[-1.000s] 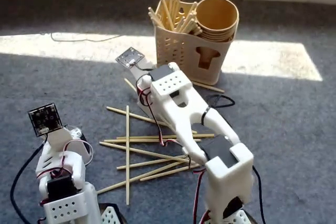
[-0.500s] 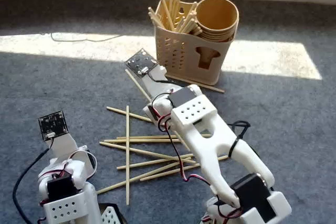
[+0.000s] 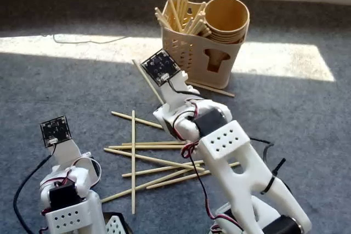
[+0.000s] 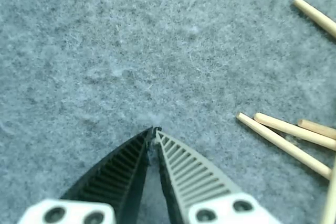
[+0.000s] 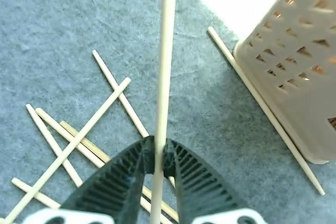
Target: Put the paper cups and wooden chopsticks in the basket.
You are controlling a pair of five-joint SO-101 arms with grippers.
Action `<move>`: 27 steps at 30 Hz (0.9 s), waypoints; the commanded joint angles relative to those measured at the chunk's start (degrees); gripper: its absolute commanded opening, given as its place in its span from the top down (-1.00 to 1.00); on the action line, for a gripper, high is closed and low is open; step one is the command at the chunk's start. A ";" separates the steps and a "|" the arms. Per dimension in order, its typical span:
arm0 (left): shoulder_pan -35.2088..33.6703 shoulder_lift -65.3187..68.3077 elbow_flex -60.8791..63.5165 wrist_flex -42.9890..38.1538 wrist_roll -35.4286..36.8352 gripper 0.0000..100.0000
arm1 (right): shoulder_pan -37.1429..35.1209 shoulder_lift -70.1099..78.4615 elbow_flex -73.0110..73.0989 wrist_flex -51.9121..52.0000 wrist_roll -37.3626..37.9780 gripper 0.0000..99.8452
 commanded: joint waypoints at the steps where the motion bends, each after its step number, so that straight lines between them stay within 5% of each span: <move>1: 0.40 -0.13 1.19 0.26 -0.26 0.99 | 0.40 -5.49 0.13 -1.10 -0.62 0.99; 13: 0.48 -0.13 1.19 0.26 -0.26 0.99 | 2.95 -18.33 0.57 -1.36 -16.44 0.99; 27: 0.48 -0.13 1.19 0.26 -0.26 0.99 | 2.95 -36.26 0.22 -1.45 -16.26 0.99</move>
